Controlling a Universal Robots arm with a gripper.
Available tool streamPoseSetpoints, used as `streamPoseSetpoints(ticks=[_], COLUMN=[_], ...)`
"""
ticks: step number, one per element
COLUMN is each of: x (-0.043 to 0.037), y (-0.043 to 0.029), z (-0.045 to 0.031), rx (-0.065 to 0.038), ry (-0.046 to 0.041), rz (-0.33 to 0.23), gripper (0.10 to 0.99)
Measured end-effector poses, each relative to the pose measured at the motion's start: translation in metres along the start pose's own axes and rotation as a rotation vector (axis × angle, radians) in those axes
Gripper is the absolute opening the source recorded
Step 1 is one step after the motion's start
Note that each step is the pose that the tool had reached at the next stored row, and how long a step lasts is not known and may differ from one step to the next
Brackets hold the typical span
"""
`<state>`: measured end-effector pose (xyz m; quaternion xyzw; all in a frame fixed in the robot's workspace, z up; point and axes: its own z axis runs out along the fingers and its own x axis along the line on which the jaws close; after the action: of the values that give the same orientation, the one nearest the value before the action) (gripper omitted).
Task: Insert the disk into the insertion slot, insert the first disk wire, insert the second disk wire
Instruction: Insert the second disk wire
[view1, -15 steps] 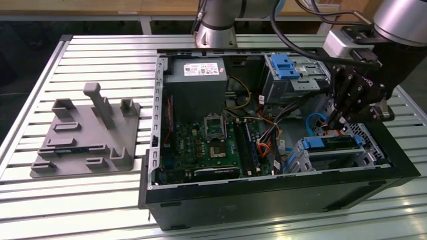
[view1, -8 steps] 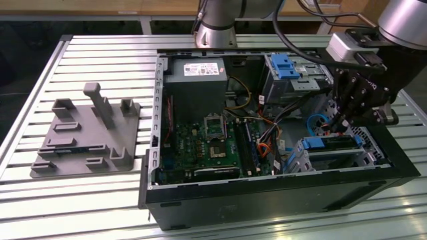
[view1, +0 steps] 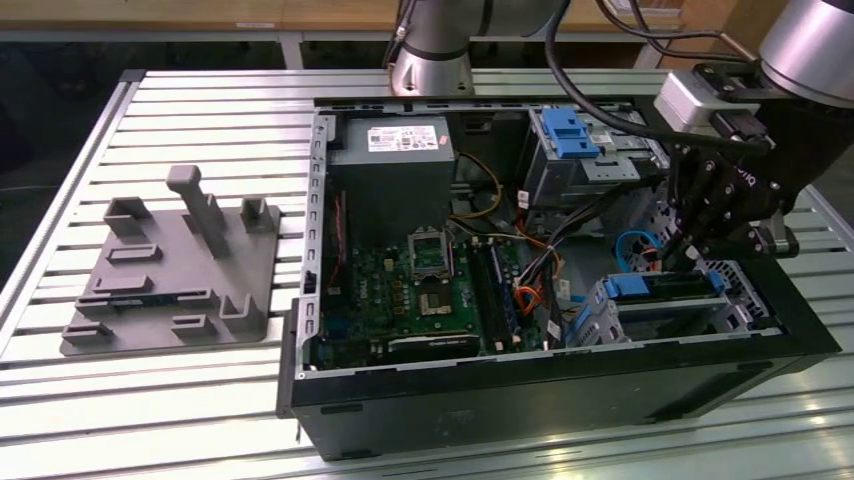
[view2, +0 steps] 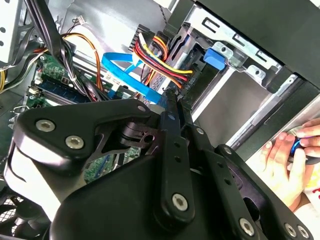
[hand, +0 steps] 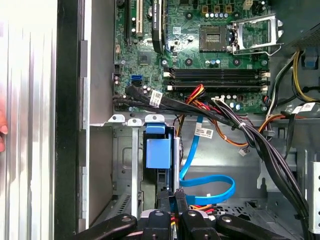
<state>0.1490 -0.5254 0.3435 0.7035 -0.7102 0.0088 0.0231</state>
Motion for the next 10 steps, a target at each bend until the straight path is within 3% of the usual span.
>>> streamPoseSetpoints(ticks=[10], x=[0.0011], y=[-0.0016], z=[0.0009], rx=[0.0], ry=[-0.0005], rz=[0.006], gripper=[0.161])
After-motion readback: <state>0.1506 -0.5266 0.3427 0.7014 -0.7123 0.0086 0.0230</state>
